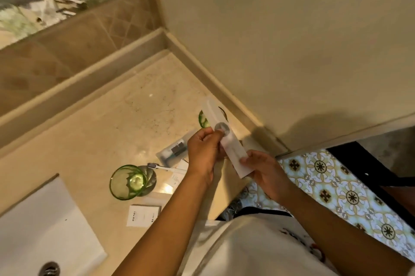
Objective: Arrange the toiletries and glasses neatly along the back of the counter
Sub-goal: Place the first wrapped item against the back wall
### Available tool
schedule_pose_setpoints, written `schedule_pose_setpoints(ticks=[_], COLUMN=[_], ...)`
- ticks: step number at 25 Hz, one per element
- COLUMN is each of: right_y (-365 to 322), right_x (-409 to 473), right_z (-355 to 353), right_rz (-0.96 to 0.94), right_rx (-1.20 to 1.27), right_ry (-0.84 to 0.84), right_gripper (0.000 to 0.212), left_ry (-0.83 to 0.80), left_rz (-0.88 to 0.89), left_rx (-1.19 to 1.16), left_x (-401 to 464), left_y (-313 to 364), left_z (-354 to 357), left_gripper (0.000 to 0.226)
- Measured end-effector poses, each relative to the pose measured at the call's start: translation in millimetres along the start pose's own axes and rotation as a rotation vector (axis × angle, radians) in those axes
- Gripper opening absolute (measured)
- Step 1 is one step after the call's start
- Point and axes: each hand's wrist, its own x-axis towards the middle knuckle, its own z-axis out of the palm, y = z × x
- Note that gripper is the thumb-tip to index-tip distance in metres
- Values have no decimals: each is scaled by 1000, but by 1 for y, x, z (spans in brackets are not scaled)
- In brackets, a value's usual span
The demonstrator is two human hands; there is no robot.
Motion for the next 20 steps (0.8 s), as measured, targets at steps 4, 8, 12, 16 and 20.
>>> schedule_pose_setpoints(ticks=[4, 8, 12, 16, 20], right_y=[-25, -54, -89, -119, -134], right_x=[24, 50, 88, 137, 187], right_z=[42, 79, 106, 124, 131], right_rz=[-20, -49, -87, -69, -50], right_rx=[-182, -432, -545, -639, -819], right_ry=[-51, -27, -36, -89, -71], right_gripper=[12, 24, 25, 28, 27], left_ry=[52, 19, 30, 114, 155], left_rz=[26, 8, -5, -16, -24], left_rx=[-27, -14, -47, -65, -9], left_x=[16, 38, 72, 113, 159], left_y=[33, 54, 82, 116, 136], left_z=[-39, -64, -69, -65, -61], left_gripper=[3, 11, 7, 7, 11])
